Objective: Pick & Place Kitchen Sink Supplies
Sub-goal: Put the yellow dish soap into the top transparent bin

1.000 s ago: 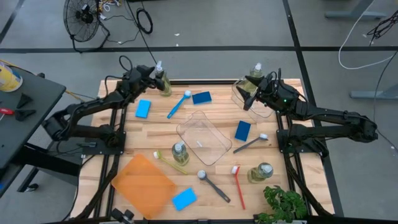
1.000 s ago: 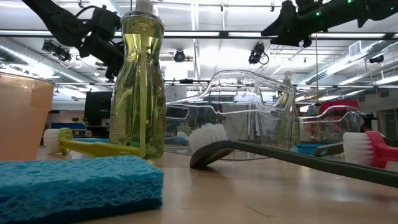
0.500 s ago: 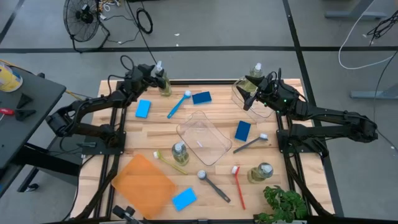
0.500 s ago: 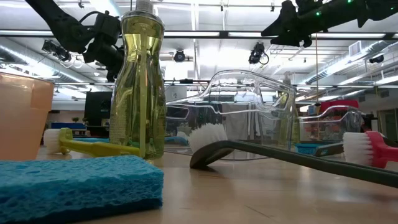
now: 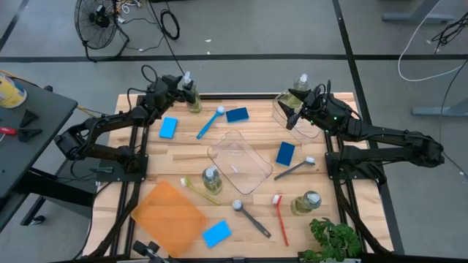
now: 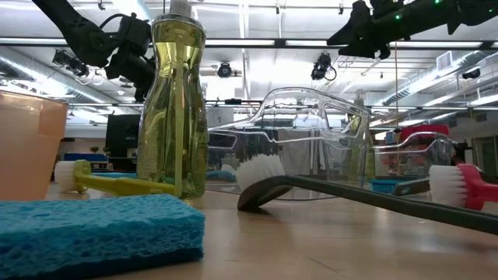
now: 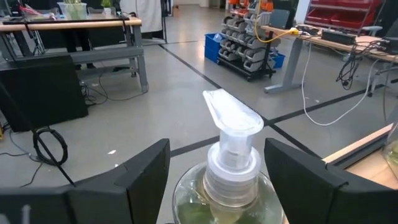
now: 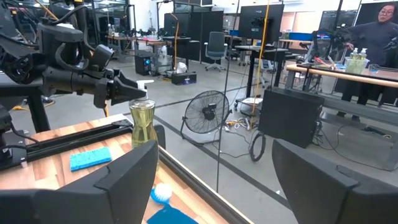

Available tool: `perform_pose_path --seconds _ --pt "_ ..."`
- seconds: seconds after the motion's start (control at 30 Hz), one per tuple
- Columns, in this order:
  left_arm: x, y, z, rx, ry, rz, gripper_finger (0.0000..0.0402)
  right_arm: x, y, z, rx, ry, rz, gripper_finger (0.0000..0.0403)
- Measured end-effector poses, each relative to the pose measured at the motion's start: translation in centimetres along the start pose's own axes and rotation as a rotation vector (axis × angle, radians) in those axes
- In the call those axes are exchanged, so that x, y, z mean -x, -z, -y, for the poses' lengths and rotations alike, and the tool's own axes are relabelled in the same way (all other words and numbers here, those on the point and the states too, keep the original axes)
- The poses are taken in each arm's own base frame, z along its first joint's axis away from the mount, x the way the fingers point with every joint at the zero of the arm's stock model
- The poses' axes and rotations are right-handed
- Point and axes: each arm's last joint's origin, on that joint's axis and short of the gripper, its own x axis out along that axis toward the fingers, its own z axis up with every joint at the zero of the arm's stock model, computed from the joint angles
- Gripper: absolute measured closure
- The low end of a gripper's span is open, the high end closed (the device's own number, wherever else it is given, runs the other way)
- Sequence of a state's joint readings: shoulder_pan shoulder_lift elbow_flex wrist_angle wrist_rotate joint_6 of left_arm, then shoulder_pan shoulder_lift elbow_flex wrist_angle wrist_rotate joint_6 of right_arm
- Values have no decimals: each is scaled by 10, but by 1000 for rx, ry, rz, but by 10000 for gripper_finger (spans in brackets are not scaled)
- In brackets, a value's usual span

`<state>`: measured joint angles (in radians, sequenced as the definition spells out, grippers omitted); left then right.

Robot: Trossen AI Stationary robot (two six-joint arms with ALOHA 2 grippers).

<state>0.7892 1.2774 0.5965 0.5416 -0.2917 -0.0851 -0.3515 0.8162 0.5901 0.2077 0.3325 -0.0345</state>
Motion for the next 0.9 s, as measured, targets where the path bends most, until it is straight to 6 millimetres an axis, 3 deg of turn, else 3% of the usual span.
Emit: perform_pose_path --seconds 0.57,0.9 --pt "-2 -3 -8 2 17 26 142 0 0 0 0 0 0 85" --pt "-7 5 -6 -8 63 -21 214 0 0 0 0 0 1 85"
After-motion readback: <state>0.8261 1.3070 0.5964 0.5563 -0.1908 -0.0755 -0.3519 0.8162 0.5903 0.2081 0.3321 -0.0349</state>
